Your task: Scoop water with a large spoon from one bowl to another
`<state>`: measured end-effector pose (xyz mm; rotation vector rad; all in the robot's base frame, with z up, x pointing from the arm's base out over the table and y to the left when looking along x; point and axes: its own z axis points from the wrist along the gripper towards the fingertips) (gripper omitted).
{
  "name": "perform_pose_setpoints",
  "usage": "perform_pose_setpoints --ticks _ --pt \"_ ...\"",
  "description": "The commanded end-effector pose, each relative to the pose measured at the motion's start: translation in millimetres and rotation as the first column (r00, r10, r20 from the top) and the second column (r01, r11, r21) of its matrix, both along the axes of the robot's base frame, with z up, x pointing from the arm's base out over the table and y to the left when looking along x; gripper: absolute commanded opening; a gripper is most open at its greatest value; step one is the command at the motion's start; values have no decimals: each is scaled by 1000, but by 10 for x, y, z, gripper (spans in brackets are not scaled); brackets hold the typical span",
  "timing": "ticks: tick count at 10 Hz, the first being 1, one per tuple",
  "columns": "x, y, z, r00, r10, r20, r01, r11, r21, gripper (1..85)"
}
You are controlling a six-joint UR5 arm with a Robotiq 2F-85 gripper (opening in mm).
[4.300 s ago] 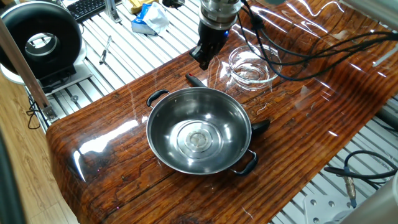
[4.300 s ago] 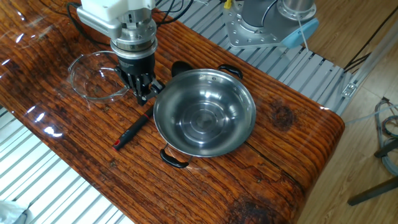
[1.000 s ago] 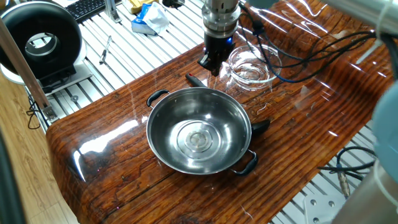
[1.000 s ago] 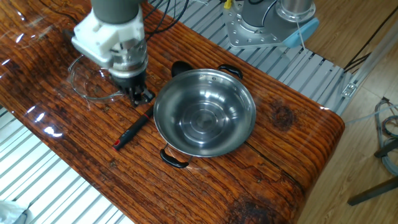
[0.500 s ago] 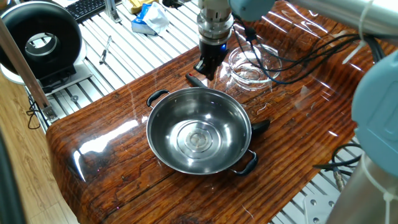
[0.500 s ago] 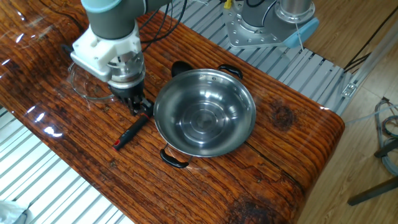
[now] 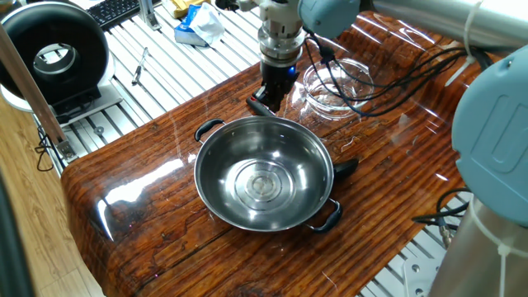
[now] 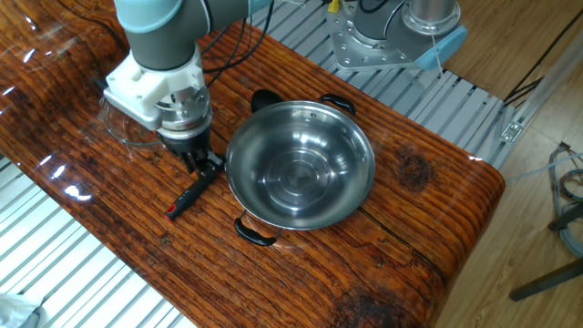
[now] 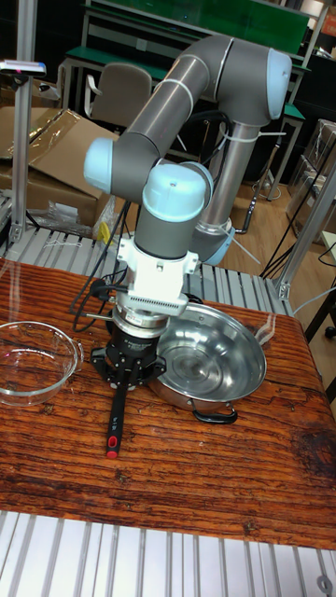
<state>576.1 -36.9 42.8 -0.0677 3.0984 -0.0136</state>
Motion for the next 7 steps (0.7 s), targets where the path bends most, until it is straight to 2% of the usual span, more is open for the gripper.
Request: perform_pose_setpoints --ticks 1,3,4,6,7 --pt "-70 31 35 998 -51 -22 52 998 21 10" --pt "-93 71 35 994 -106 -33 107 994 36 10" --pt "-96 51 35 989 -146 -34 147 989 29 10" --pt "-63 -32 35 983 -184 -17 184 983 0 10" --pt "-20 -100 38 988 -155 3 155 988 -24 10"
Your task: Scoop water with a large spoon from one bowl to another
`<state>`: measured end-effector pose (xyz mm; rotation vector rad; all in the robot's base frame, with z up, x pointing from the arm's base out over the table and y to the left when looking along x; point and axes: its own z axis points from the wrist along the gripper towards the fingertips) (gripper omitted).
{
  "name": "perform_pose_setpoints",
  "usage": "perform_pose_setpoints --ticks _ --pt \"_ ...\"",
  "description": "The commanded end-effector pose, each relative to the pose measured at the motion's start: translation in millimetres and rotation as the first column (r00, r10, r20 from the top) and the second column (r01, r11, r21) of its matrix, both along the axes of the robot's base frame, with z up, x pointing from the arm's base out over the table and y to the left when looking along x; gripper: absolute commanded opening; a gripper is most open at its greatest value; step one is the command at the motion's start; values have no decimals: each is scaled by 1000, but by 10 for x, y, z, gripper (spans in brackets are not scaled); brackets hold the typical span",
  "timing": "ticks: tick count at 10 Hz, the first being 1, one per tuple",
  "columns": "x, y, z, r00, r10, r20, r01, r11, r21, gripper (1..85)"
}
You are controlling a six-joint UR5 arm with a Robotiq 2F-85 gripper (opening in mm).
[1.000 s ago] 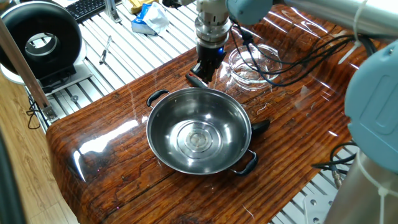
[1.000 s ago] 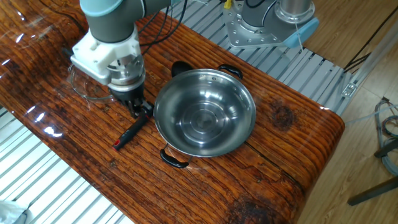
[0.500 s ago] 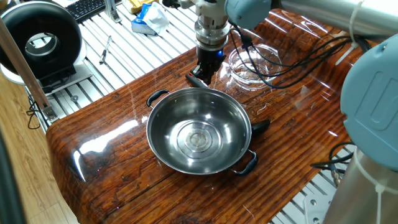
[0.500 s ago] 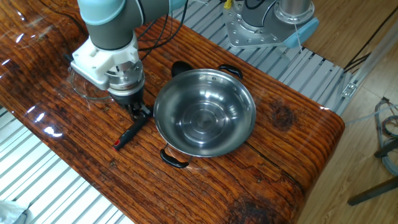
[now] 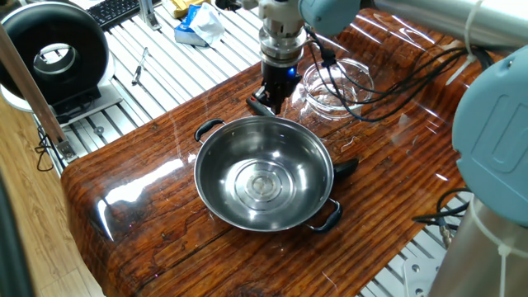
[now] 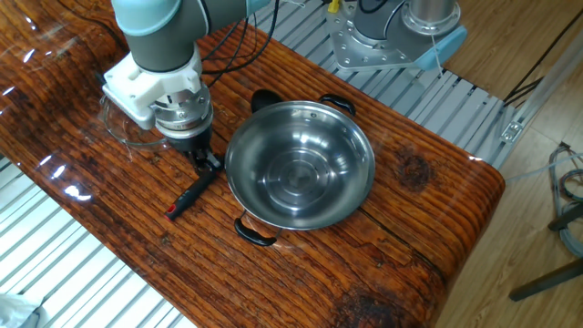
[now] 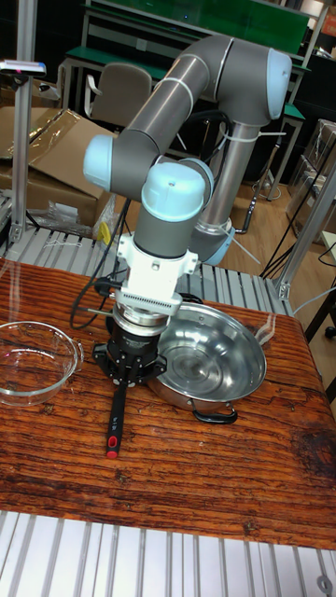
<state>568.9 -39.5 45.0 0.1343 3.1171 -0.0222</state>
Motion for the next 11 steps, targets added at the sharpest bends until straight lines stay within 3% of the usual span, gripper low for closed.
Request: perform_pose_setpoints --ticks 1,2,5,11 --pt "12 -42 14 1000 -23 5 23 1000 -11 57" --pt "34 -55 29 1000 -2 -1 2 1000 2 160" --pt "155 -273 93 997 73 -9 -73 997 12 283" --pt "360 50 -88 995 89 36 -89 996 22 303"
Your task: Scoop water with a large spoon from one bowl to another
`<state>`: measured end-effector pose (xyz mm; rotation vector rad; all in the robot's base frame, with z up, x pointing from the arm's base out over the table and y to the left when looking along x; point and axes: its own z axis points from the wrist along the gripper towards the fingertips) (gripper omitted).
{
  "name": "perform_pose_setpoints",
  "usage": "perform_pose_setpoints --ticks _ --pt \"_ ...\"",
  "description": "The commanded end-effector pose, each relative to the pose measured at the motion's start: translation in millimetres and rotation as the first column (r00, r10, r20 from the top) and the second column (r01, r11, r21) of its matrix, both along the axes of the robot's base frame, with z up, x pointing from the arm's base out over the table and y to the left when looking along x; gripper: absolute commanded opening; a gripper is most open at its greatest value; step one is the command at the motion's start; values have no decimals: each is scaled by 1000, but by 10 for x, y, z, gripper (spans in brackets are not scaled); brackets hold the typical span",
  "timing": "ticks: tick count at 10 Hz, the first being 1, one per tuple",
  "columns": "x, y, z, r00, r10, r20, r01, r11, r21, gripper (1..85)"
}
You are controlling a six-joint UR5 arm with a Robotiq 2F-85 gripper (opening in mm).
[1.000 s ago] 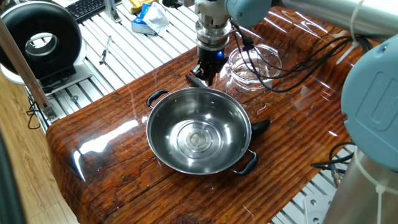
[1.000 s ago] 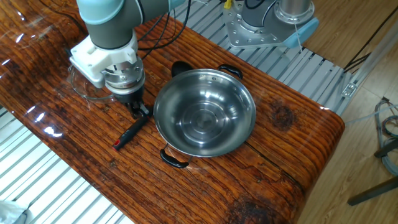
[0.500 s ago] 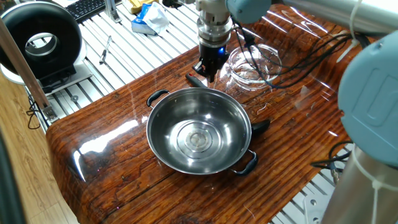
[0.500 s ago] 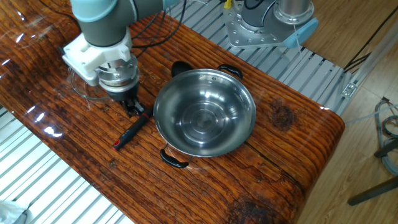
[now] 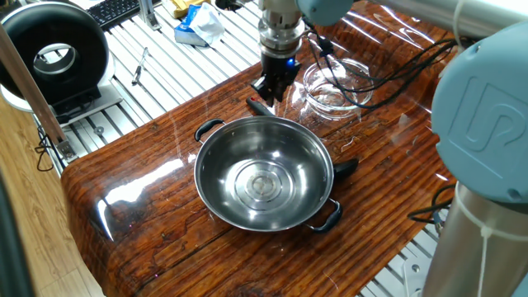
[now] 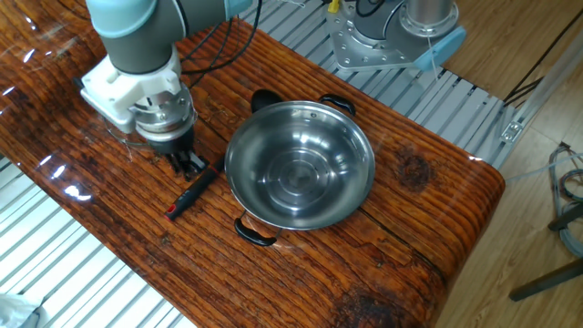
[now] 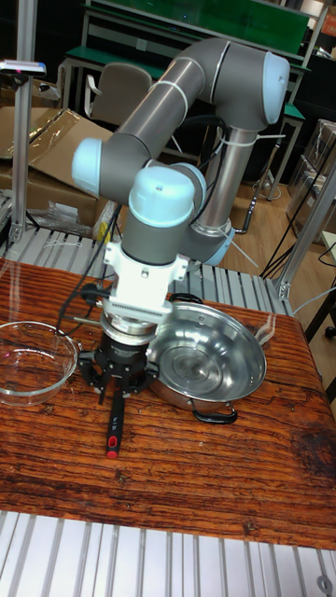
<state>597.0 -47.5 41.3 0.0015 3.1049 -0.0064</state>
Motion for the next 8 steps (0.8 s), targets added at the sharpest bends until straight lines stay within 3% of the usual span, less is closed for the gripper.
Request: perform_pose_setpoints --ticks 1,5,8 --pt "102 157 -86 999 10 30 -10 1000 12 303" --pt "171 218 -123 997 52 51 -53 998 25 403" --pt "217 164 -196 997 66 51 -67 997 24 410"
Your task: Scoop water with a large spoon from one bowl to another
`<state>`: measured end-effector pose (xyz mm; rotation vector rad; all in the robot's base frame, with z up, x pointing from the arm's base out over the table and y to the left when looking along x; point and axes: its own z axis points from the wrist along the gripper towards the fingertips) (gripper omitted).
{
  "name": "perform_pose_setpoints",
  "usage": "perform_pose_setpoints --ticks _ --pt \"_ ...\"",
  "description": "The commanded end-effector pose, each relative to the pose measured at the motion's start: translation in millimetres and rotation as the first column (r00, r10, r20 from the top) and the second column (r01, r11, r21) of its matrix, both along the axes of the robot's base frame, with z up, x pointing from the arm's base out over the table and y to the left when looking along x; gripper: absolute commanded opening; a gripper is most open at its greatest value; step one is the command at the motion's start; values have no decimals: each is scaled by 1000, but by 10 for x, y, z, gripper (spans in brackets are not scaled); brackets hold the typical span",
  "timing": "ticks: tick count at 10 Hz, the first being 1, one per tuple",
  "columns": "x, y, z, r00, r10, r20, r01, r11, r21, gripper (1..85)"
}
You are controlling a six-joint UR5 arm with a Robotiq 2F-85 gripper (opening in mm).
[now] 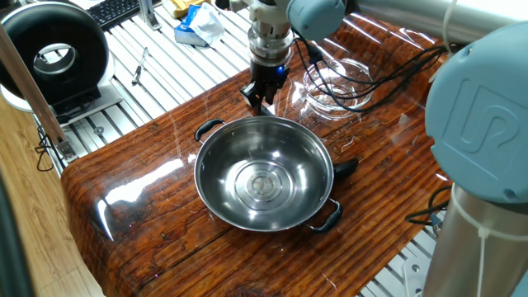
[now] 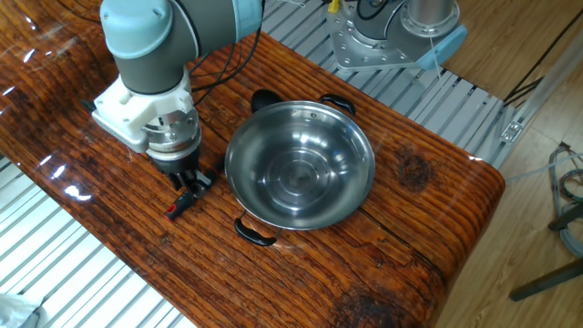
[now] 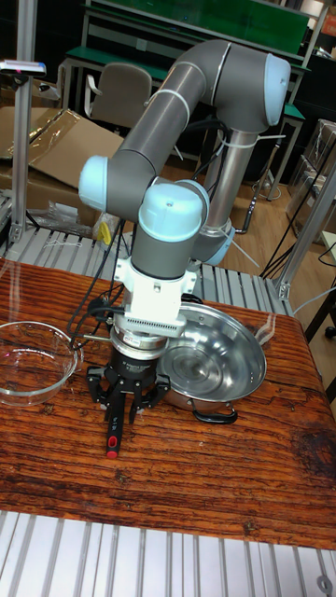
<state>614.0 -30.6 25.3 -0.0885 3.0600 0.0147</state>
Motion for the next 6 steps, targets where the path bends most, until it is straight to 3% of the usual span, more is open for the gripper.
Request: perform_pose_setpoints --ticks 1,6 --pt "57 -40 -46 1000 12 5 -12 1000 13 410" --pt "75 -23 -110 1000 9 1 -9 1000 19 400"
